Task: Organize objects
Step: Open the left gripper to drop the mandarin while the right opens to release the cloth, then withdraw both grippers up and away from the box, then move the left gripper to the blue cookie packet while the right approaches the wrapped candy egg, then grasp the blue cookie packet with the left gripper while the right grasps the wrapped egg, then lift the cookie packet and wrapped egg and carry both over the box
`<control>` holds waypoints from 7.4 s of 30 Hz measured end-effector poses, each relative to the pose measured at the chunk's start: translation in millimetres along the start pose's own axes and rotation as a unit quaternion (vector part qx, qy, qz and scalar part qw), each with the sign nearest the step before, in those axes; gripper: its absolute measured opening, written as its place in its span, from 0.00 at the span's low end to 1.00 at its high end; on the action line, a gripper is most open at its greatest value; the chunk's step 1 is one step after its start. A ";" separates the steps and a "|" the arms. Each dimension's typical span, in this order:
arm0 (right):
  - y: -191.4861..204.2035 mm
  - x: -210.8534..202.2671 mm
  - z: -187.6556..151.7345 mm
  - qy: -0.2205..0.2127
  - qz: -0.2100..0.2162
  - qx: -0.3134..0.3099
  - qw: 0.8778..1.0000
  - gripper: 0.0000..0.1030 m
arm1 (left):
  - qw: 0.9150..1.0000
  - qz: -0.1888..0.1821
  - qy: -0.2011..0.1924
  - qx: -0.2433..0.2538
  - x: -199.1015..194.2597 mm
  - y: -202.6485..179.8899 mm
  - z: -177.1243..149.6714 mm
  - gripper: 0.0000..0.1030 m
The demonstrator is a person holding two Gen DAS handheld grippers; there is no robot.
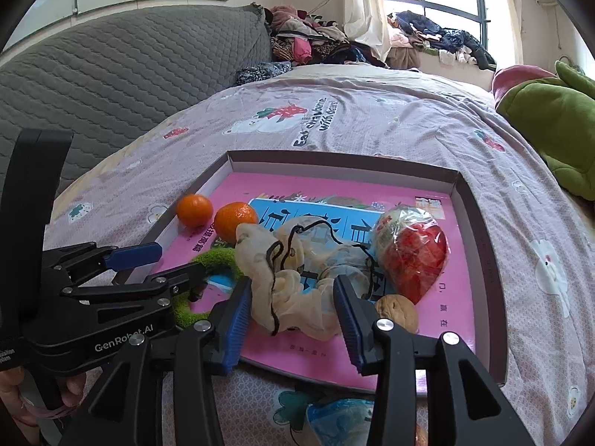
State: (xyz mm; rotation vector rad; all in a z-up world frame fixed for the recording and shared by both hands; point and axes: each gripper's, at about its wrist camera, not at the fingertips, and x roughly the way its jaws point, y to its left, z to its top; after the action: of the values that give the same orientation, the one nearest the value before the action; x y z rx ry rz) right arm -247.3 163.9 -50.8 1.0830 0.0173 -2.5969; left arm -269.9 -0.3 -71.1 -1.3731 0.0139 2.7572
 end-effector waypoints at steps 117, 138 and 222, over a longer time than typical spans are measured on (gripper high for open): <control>-11.2 -136.9 -58.9 -0.043 -0.034 -0.006 0.998 0.65 | 1.000 -0.013 -0.009 0.012 -110.3 -16.0 -82.5 0.59; -19.7 -79.7 -67.0 -0.004 -0.060 -0.050 0.997 0.65 | 0.999 -0.027 0.020 -0.007 -61.5 -2.5 -80.8 0.60; -12.1 -151.5 -34.7 -0.112 0.006 0.007 0.994 0.58 | 0.997 -0.020 -0.078 0.003 -139.9 -39.2 -52.9 0.54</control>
State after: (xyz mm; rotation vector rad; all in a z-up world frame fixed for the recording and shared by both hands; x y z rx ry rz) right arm -127.4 224.4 28.2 0.7872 -0.0609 -2.6958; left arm -141.3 29.9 9.4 -1.1402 -0.0129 2.8191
